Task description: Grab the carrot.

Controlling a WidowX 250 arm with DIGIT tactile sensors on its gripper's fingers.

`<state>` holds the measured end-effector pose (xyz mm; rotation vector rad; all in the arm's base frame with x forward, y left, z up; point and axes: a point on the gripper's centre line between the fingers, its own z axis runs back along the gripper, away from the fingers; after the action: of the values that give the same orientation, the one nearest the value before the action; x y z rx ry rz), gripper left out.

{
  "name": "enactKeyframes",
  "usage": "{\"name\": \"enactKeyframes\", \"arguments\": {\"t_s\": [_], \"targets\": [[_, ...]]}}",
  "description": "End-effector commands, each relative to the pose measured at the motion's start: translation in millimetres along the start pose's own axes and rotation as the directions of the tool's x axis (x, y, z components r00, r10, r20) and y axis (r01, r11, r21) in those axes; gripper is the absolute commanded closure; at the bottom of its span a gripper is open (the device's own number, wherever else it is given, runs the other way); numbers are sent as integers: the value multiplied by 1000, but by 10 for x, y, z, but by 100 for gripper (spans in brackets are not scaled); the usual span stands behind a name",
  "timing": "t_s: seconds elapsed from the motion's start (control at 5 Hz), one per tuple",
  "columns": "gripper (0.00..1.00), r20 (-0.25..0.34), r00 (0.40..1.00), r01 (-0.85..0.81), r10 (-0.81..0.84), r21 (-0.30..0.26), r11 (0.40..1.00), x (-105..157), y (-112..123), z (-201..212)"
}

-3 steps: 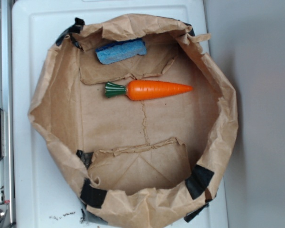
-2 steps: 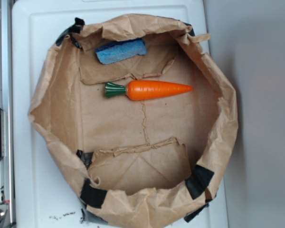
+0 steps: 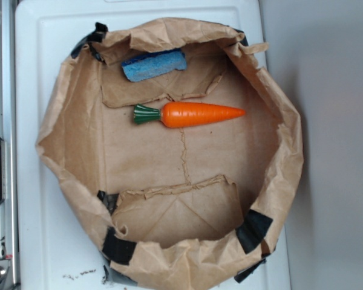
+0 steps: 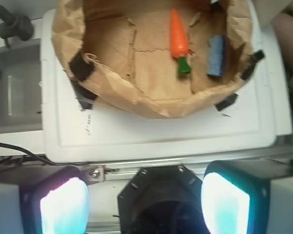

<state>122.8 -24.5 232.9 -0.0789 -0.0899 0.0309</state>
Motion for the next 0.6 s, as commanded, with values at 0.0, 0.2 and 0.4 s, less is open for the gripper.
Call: {"name": "enactKeyframes", "arguments": {"t_s": [0.0,0.2,0.4], "targets": [[0,13,1000,-5,6,-35,999,725,194,-64],[0,9,1000,3,-3,-17,1000,1088,382,-203],[0,-31,999,36,-37,-32,999,1567,501,-581]]}}
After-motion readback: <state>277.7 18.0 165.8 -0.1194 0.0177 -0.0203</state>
